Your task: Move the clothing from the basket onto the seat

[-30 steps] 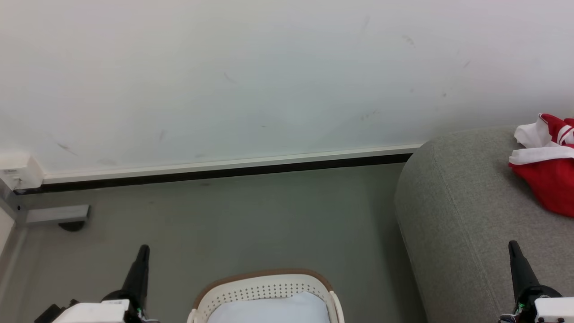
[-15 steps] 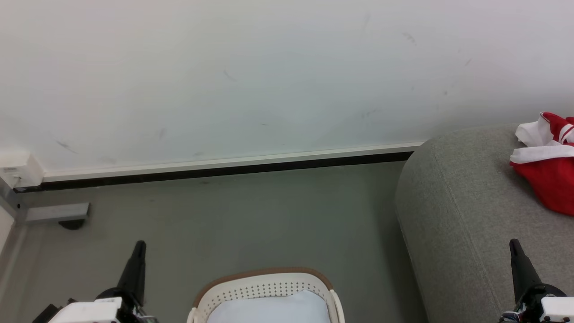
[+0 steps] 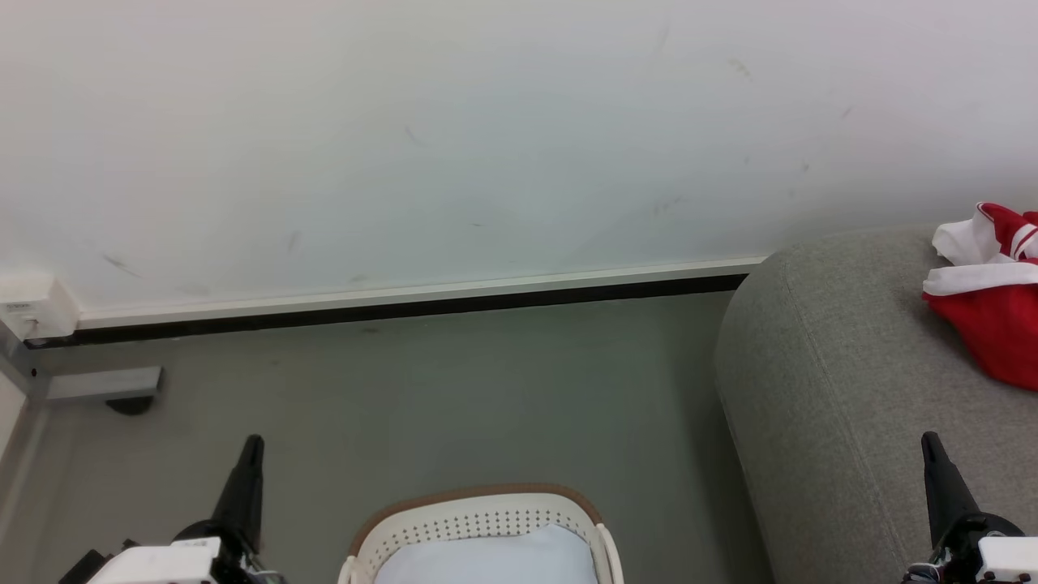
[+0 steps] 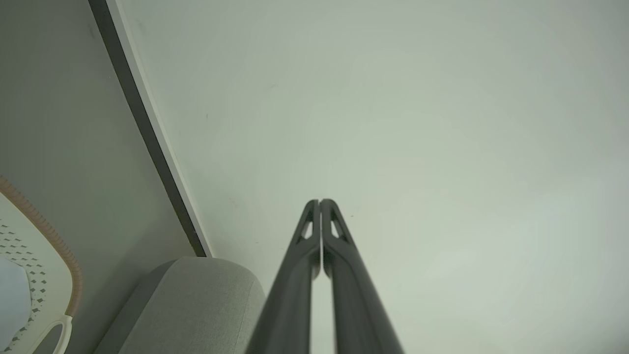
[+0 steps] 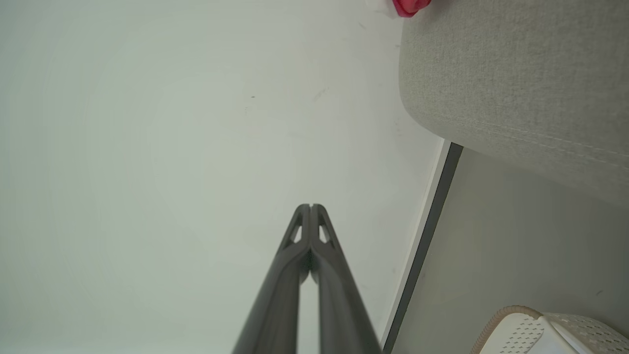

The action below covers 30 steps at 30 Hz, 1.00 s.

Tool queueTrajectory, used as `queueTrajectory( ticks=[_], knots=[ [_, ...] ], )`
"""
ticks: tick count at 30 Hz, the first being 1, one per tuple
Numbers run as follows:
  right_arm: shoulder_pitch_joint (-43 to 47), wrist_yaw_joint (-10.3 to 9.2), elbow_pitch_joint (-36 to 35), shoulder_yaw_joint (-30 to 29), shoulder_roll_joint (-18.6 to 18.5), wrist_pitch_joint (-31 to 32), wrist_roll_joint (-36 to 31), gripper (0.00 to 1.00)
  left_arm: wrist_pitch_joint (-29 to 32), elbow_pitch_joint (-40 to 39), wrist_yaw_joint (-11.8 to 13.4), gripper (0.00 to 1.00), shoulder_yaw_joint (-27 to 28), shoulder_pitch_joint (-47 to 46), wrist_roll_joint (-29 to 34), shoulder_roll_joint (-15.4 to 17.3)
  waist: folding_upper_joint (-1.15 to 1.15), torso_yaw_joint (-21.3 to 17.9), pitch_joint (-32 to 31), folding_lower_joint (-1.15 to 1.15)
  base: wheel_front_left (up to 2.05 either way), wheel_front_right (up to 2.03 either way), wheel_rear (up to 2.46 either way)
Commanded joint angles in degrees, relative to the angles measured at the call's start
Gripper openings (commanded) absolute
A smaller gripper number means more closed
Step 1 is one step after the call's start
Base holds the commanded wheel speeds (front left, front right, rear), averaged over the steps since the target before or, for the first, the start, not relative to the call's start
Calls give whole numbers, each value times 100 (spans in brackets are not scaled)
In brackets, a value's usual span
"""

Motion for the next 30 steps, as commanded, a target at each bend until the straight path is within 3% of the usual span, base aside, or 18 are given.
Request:
queueTrajectory(
  ticks=[1, 30],
  knots=[
    [-71, -12, -33, -24, 2, 20, 10, 0, 23, -20, -8, 0, 18, -49, -81, 9, 0, 0, 0, 0, 0, 0, 0],
    [-70, -12, -33, -23, 1, 19, 11, 0, 22, -21, -8, 0, 16, -49, -81, 10, 0, 0, 0, 0, 0, 0, 0]
  ],
)
